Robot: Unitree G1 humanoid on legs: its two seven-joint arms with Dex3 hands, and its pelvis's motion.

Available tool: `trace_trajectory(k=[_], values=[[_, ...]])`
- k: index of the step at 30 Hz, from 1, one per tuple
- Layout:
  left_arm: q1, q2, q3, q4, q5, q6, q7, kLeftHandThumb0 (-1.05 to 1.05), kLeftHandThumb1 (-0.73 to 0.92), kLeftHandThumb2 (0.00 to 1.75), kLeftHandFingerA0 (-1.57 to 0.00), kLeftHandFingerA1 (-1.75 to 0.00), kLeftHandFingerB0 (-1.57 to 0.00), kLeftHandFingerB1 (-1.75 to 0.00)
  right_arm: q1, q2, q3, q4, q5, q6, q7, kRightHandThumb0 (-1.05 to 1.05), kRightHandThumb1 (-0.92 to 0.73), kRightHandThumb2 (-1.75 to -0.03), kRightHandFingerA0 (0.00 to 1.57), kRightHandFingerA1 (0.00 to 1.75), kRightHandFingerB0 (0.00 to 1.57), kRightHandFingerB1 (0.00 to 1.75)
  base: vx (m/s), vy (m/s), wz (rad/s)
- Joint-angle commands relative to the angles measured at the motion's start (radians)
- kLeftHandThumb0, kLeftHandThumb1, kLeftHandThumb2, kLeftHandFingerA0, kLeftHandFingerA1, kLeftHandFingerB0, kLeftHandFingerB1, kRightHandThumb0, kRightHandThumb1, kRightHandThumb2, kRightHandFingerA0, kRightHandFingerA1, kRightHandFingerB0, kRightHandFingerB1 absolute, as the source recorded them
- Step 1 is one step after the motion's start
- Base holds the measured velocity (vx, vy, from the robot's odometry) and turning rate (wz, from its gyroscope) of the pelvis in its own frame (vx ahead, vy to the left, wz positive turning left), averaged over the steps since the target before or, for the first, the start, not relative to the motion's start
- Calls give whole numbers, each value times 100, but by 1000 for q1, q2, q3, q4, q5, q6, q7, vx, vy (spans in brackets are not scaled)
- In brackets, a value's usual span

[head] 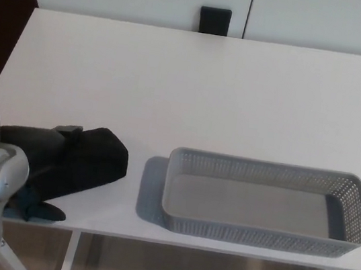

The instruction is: The robot walk towards a table in front and pick up a black pencil case on the left hand side and put the pencil case into a small container on the right hand side

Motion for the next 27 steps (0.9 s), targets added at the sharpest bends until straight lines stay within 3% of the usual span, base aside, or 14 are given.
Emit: trace_trajectory(k=[1,3,6,7,9,10,13,14,15,17,20,21,26,27], values=[[47,-11,-26,104,23,0,70,-62,38,74,-14,-51,0,-9,2,-11,-9,-1,6,-3,0,-26,-47,-54,53,44,51,41,0,0,0],[62,-23,-37,156,32,-41,159,-63,40,73,-32,-57,0,-4,-2,-11,-9,-3,5,1,-1,-25,-47,-54,54,44,52,42,0,0,0],[62,-27,-38,173,30,-52,185,-63,40,73,-32,-57,0,-4,-2,-10,-9,-4,4,1,-2,-25,-47,-54,54,44,52,42,0,0,0],[99,-42,-19,192,1,-132,304,-21,61,59,-80,-100,-17,-28,-6,-11,-7,-3,2,4,0,-26,-47,-54,53,45,54,42,0,0,0],[116,-49,-9,203,-12,-171,360,-21,61,59,-80,-100,-17,-28,-7,-12,-7,-3,1,5,0,-26,-47,-54,53,45,54,42,0,0,0],[122,-51,-10,210,-7,-194,400,-19,82,64,-74,-79,-47,-38,-12,-10,-6,-7,1,15,-1,-26,-47,-54,53,45,56,42,0,0,0],[125,-53,-8,221,-5,-216,429,-19,82,64,-74,-79,-47,-38,-14,-10,-6,-9,0,19,-2,-26,-47,-54,53,45,56,42,0,0,0],[135,-53,-1,228,-15,-267,488,-21,92,79,-77,-111,-59,-44,-15,-11,-7,-12,1,18,-1,-24,-47,-54,55,45,56,43,0,0,0],[147,-52,7,236,-26,-328,559,-21,92,79,-77,-111,-59,-44,-16,-12,-9,-15,3,17,0,-24,-47,-54,55,45,56,43,0,0,0],[156,-51,27,214,-46,-375,598,-25,92,71,-74,-162,-75,-61,-20,-16,-7,-11,-1,11,1,-25,-48,-54,56,44,57,43,0,0,0],[156,-49,44,200,-60,-411,616,-25,92,71,-74,-162,-75,-61,-25,-21,-5,-7,-6,9,2,-25,-48,-54,56,44,57,43,0,0,0],[157,-45,64,177,-90,-432,600,-24,90,67,-70,-164,-66,-91,-26,-22,-4,-4,-9,4,0,-27,-48,-54,57,44,60,43,0,0,0],[164,-44,121,106,-153,-460,552,-25,91,66,-68,-168,-66,-93,-29,-23,-3,1,-10,-1,0,-27,-48,-54,56,44,60,43,0,0,0],[149,-27,180,11,-239,-460,470,-23,92,72,-75,-149,-78,-65,-35,-28,-2,5,-15,2,-1,-30,-49,-54,60,44,62,44,0,0,0]])
